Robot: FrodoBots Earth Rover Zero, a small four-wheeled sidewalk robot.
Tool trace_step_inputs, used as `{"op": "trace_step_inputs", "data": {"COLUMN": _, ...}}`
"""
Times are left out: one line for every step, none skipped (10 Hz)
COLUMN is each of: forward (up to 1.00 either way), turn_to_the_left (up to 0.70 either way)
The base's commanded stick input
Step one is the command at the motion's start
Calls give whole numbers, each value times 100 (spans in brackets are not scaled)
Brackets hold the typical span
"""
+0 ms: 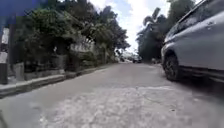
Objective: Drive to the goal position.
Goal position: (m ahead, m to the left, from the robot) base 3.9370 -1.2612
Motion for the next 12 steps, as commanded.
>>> {"op": "trace_step_inputs", "data": {"forward": 100, "turn_to_the_left": -40}}
{"op": "trace_step_inputs", "data": {"forward": 100, "turn_to_the_left": -40}}
{"op": "trace_step_inputs", "data": {"forward": 100, "turn_to_the_left": -40}}
{"op": "trace_step_inputs", "data": {"forward": 100, "turn_to_the_left": -40}}
{"op": "trace_step_inputs", "data": {"forward": 100, "turn_to_the_left": -40}}
{"op": "trace_step_inputs", "data": {"forward": 100, "turn_to_the_left": -39}}
{"op": "trace_step_inputs", "data": {"forward": 100, "turn_to_the_left": -25}}
{"op": "trace_step_inputs", "data": {"forward": 100, "turn_to_the_left": -10}}
{"op": "trace_step_inputs", "data": {"forward": 100, "turn_to_the_left": 0}}
{"op": "trace_step_inputs", "data": {"forward": 100, "turn_to_the_left": 0}}
{"op": "trace_step_inputs", "data": {"forward": 100, "turn_to_the_left": 0}}
{"op": "trace_step_inputs", "data": {"forward": 100, "turn_to_the_left": 0}}
